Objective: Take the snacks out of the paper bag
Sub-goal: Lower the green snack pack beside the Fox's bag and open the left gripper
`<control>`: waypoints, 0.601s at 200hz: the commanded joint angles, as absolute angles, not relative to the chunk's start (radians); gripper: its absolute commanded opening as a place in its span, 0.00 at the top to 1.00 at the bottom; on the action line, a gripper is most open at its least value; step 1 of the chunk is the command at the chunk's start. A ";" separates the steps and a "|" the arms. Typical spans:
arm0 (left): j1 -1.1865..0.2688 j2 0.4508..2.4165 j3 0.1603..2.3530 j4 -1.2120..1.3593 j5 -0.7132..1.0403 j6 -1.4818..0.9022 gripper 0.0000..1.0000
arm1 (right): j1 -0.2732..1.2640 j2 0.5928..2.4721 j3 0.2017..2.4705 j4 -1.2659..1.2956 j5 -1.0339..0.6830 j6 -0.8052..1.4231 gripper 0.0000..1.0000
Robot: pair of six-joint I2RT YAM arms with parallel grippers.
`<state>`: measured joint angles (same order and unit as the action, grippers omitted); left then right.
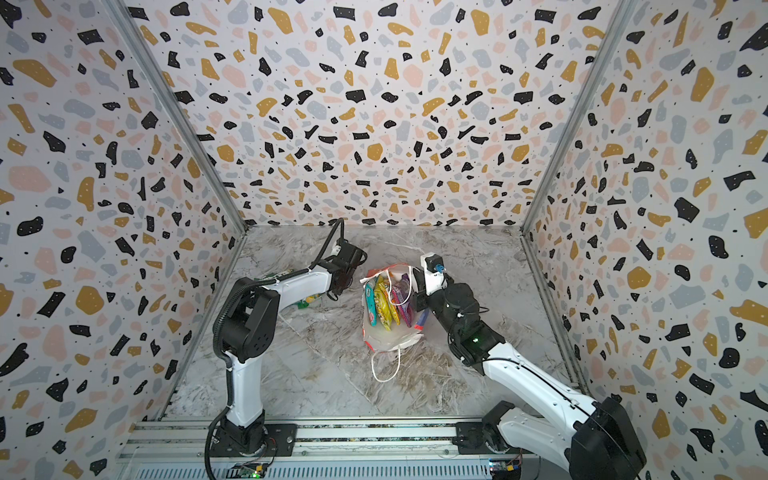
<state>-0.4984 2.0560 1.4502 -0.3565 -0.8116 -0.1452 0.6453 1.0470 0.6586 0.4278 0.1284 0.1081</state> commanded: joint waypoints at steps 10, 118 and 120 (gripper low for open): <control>-0.476 2.088 1.436 -0.397 -0.846 -0.090 1.00 | 0.636 1.027 0.661 0.479 0.131 0.120 1.00; -0.477 1.997 1.350 -0.325 -0.719 -0.030 0.81 | 0.634 1.024 0.658 0.481 0.127 0.123 1.00; -0.478 1.997 1.352 -0.325 -0.717 -0.034 0.79 | 0.634 1.024 0.658 0.482 0.127 0.123 1.00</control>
<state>-0.4812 2.0350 1.3159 -0.3416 -0.7528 -0.0254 0.6415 1.0473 0.6556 0.4347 0.1226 0.1112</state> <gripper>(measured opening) 0.170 0.041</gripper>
